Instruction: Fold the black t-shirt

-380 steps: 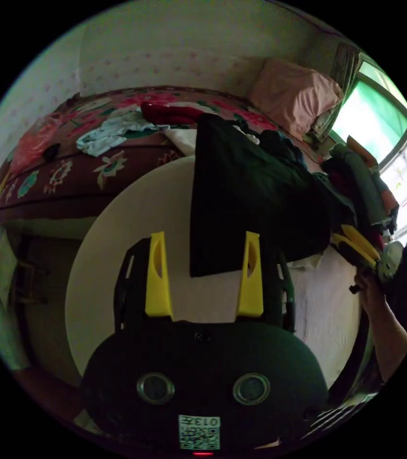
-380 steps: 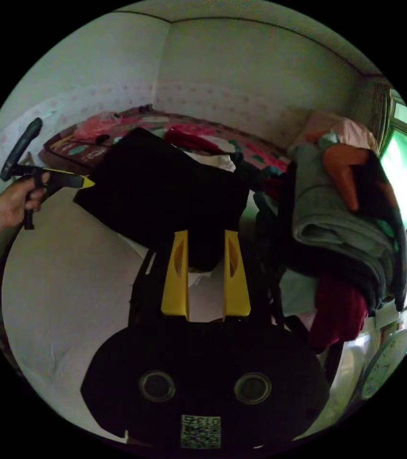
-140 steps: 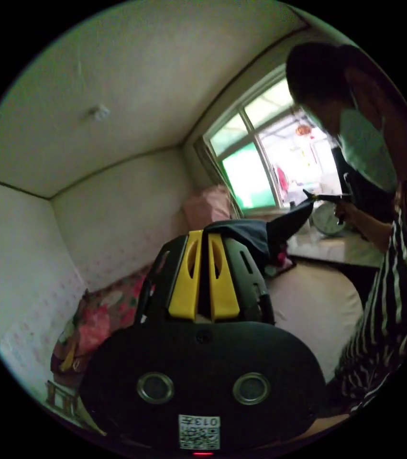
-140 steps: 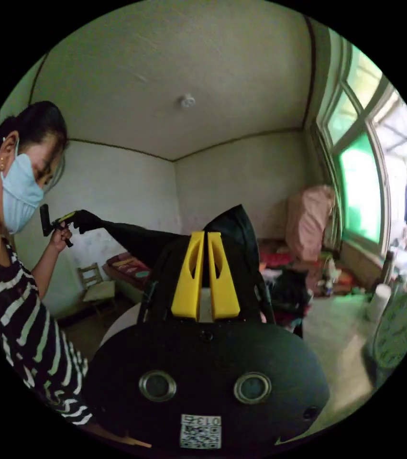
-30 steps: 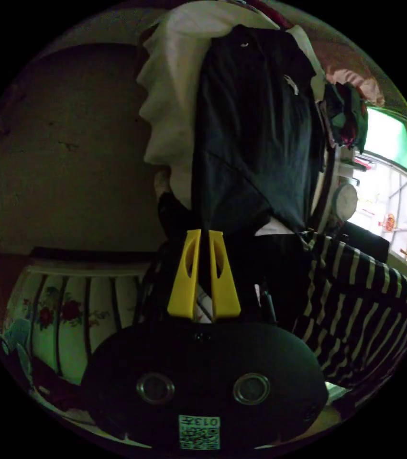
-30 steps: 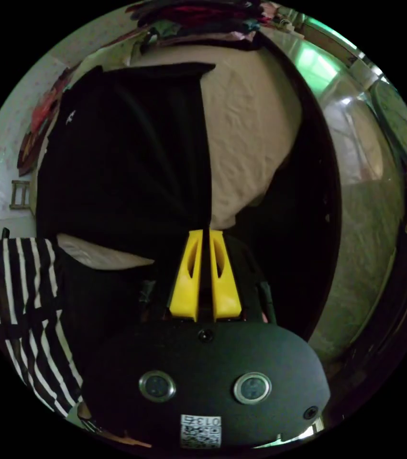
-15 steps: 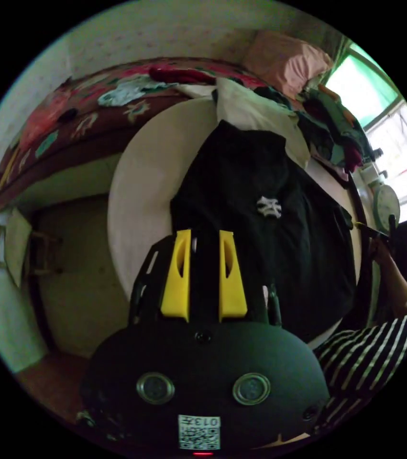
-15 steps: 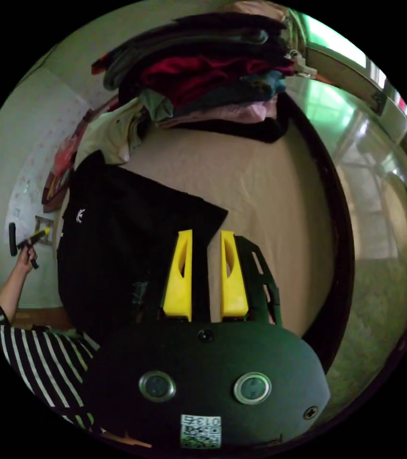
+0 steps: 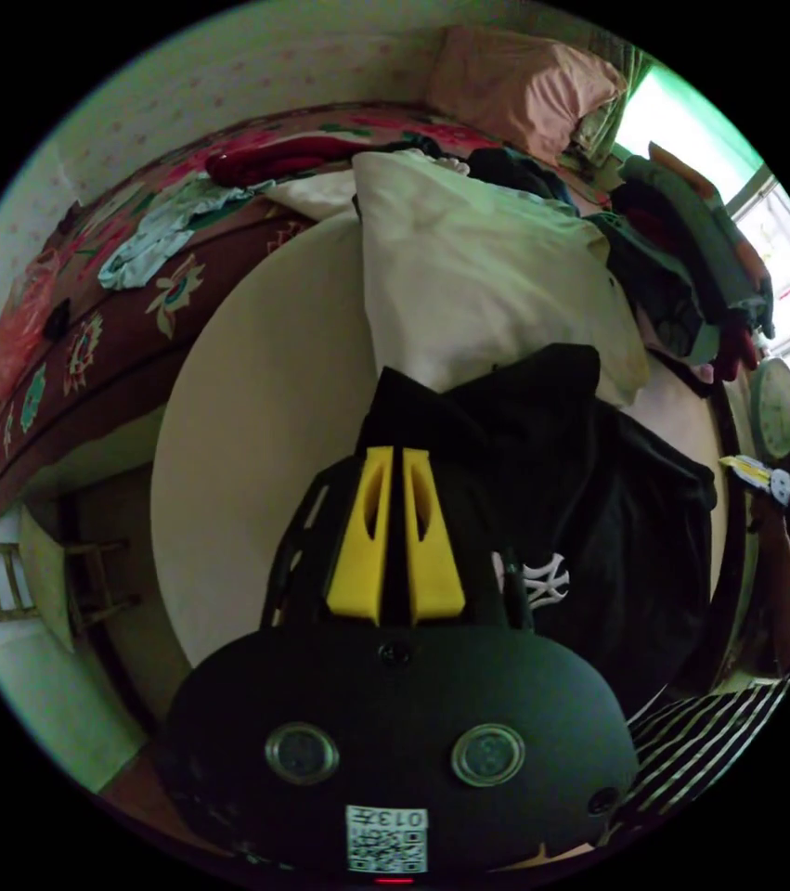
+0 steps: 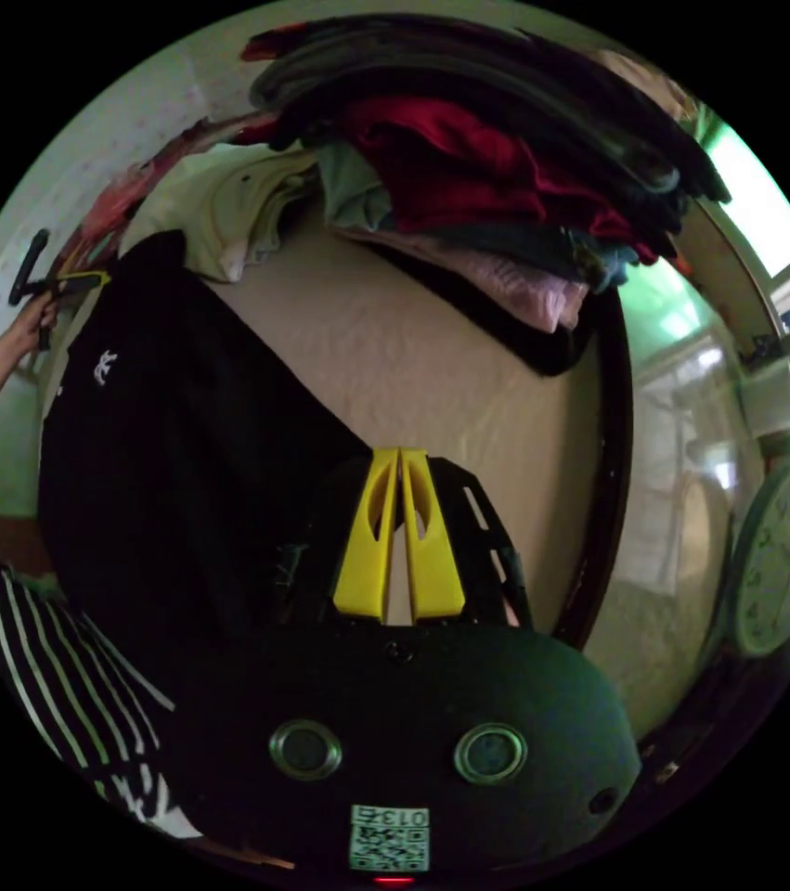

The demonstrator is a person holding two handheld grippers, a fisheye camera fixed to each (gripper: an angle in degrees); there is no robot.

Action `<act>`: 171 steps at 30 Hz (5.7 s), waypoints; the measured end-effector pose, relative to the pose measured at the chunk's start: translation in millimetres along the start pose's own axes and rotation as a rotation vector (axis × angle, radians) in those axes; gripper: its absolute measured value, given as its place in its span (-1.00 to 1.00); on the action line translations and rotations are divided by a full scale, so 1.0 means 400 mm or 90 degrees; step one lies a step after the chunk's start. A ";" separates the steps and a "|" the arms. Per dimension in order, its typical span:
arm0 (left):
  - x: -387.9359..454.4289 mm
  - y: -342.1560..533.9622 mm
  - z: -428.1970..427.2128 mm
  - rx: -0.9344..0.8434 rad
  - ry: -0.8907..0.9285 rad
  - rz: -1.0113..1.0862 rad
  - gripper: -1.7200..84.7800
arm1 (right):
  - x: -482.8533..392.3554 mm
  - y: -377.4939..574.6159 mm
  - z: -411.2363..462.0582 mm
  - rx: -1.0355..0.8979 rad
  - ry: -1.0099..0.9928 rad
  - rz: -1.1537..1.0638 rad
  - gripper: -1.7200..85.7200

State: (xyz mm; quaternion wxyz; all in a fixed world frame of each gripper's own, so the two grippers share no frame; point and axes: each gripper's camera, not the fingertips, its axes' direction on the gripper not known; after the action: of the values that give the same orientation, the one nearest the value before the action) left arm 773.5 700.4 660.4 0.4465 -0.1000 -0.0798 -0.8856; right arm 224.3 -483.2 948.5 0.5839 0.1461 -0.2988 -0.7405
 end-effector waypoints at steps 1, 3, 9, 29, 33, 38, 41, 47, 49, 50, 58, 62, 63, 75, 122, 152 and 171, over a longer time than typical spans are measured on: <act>0.008 -0.005 -0.002 0.004 0.000 0.006 -0.93 | -0.005 -0.008 -0.012 0.010 0.000 -0.034 -0.88; 0.031 -0.017 -0.015 0.024 -0.007 0.027 -0.95 | -0.005 -0.015 -0.017 0.011 -0.015 -0.058 -0.80; 0.083 -0.051 -0.038 0.081 0.020 0.008 -0.96 | -0.003 -0.024 0.067 -0.057 -0.081 -0.064 -0.77; 0.368 -0.180 0.073 0.083 -0.063 -0.006 -0.92 | 0.011 -0.209 0.035 0.026 0.116 0.029 -0.93; 0.411 -0.194 0.081 0.101 -0.068 -0.024 -0.84 | 0.067 -0.119 -0.038 0.077 0.167 0.107 -0.90; 0.440 -0.133 0.039 0.185 -0.027 -0.120 -0.81 | 0.043 0.063 -0.058 0.035 0.111 0.097 -0.82; 0.587 -0.110 0.077 0.106 0.010 0.009 -0.81 | 0.031 0.182 -0.048 0.016 0.035 0.147 -0.77; 0.963 -0.047 0.185 0.055 0.022 0.201 -0.82 | 0.027 0.362 -0.010 -0.019 -0.084 0.253 -0.77; 1.064 -0.053 0.220 0.042 0.056 0.249 -0.83 | 0.012 0.373 -0.006 -0.017 -0.079 0.239 -0.77; 1.125 -0.061 0.245 0.027 0.057 0.257 -0.83 | 0.001 0.373 -0.003 -0.021 -0.067 0.224 -0.78; 1.512 -0.118 0.329 0.053 0.105 0.406 -0.83 | -0.034 0.392 -0.045 0.020 -0.050 0.193 -0.79; 1.706 -0.170 0.395 0.039 0.092 0.495 -0.83 | -0.049 0.400 -0.027 0.011 -0.077 0.180 -0.81; 1.753 -0.186 0.415 0.029 0.086 0.510 -0.83 | -0.056 0.400 -0.031 0.013 -0.066 0.172 -0.82; 1.957 -0.235 0.530 -0.031 0.078 0.511 -0.87 | -0.054 0.444 -0.111 -0.023 0.129 0.214 -0.95; 1.049 0.658 0.215 -0.087 -0.246 -0.053 -0.97 | -0.416 0.032 -0.106 0.047 0.070 -0.065 -0.96; 0.852 0.534 0.085 0.006 -0.133 0.100 -0.97 | -0.392 -0.207 -0.175 0.052 0.057 -0.068 -0.96; 0.711 0.889 -0.088 -0.004 -0.078 0.082 -0.97 | -0.543 0.193 -0.365 0.089 0.052 -0.123 -0.96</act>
State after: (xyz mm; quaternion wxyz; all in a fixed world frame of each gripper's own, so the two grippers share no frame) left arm 891.4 262.5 715.6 0.4967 -0.1607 -0.0977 -0.8473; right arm 426.7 -327.0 853.4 0.5098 0.2450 -0.3102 -0.7641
